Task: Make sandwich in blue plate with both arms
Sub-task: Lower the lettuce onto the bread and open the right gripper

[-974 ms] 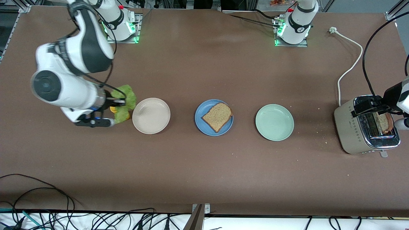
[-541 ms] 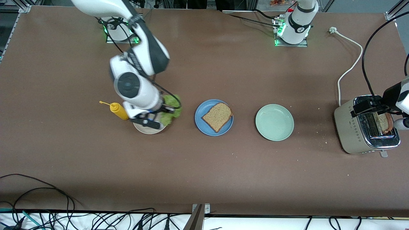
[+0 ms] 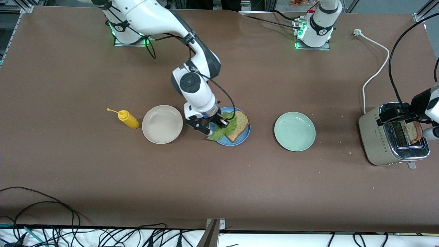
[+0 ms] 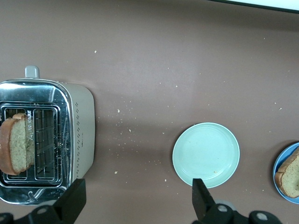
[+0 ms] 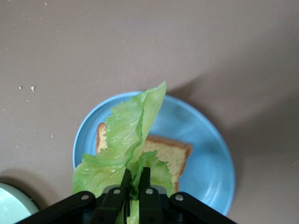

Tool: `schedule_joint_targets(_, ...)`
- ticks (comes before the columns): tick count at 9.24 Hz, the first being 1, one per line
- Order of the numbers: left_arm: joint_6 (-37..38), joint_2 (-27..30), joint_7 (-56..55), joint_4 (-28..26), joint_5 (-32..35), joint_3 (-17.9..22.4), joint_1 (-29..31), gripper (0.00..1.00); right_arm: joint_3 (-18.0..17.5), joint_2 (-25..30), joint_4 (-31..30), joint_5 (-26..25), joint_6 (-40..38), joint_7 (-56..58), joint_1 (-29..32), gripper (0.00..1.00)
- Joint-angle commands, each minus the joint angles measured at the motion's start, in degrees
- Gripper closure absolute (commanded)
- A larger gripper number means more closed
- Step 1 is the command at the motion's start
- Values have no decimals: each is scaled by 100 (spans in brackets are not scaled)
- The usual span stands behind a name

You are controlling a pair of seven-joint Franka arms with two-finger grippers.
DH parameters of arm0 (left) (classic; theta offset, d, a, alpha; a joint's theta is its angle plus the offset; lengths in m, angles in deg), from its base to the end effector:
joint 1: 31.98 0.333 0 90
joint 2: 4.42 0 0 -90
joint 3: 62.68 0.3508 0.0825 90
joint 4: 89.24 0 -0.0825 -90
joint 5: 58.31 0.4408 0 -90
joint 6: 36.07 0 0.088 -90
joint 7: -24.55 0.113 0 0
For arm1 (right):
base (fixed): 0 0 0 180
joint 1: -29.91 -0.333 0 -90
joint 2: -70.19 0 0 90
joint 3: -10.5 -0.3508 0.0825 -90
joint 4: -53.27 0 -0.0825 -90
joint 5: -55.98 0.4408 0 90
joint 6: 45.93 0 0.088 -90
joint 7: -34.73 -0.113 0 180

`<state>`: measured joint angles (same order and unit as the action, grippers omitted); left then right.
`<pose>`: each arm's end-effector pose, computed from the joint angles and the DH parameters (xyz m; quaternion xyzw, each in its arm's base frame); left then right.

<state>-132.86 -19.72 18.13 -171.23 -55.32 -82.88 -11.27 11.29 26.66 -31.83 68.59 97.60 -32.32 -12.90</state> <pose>0.7025 0.0415 0.5715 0.9978 0.0634 0.0027 0.0198 0.6018 0.5441 0.2332 -0.9460 0.2885 -0.0165 0.1468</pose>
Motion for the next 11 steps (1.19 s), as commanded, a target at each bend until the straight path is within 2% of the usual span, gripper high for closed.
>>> schedule_joint_targets(1,90,10,88,69,-71,43,-40,0,71,-358,503,232,88,-886,-235,15)
schedule_joint_targets(2,90,10,71,69,-71,43,-40,0,79,-340,503,198,36,-889,-279,0)
schedule_joint_targets(4,90,10,70,69,-71,43,-40,0,132,-174,503,162,-392,-836,-271,0)
schedule_joint_targets(5,90,18,70,69,-71,43,-40,0,271,-25,486,58,-709,-792,-262,0)
schedule_joint_targets(6,90,18,70,69,-71,43,-40,0,447,142,486,-239,-1147,-653,-271,0)
schedule_joint_targets(7,125,18,62,78,-71,34,-40,0,596,317,486,-451,-1560,-295,-262,0)
schedule_joint_targets(9,134,18,70,78,-71,42,-40,0,1062,617,451,-471,-2133,775,-253,0)
schedule_joint_targets(11,134,18,9,69,-71,51,-31,0,1641,950,407,-471,-3185,2224,-253,0)
